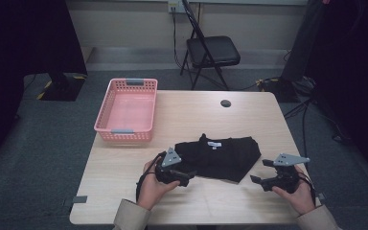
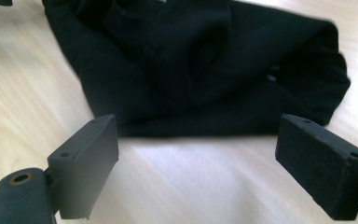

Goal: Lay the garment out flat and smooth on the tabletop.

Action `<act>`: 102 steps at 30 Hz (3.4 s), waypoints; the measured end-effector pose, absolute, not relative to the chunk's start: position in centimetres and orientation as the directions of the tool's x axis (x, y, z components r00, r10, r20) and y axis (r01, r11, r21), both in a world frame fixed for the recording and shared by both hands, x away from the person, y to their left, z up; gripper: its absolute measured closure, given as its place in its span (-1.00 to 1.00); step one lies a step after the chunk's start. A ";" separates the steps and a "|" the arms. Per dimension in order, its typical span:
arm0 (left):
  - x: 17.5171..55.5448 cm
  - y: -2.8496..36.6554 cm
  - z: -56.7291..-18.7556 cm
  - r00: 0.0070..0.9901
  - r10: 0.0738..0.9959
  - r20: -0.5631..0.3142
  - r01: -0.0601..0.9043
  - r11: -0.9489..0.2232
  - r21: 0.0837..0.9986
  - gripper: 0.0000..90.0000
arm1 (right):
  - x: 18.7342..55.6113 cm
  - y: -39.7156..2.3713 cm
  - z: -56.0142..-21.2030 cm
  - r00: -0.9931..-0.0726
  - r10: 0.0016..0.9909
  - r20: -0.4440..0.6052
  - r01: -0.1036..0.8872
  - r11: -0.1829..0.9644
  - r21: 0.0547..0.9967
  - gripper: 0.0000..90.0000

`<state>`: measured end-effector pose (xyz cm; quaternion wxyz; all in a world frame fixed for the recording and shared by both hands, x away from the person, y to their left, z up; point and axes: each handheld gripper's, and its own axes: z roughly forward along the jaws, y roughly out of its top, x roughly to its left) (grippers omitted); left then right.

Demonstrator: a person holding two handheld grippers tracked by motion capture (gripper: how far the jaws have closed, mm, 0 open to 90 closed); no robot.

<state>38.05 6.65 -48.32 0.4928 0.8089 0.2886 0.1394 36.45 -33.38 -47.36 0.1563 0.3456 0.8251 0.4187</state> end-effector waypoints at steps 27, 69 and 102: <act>40.4 3.8 -49.0 0.812 0.583 -0.025 0.320 -0.409 0.855 0.10 | 39.7 -30.2 -47.2 -0.744 0.660 0.106 0.436 0.358 0.826 0.08; 41.1 5.1 -45.4 0.790 0.613 -0.001 0.269 -0.345 0.899 0.96 | 40.3 -31.0 -44.2 -0.772 0.623 0.126 0.408 0.334 0.849 0.86; 43.3 5.5 -44.6 0.767 0.641 -0.024 0.270 -0.289 0.918 0.96 | 43.0 -31.1 -42.7 -0.750 0.645 0.145 0.421 0.297 0.857 0.86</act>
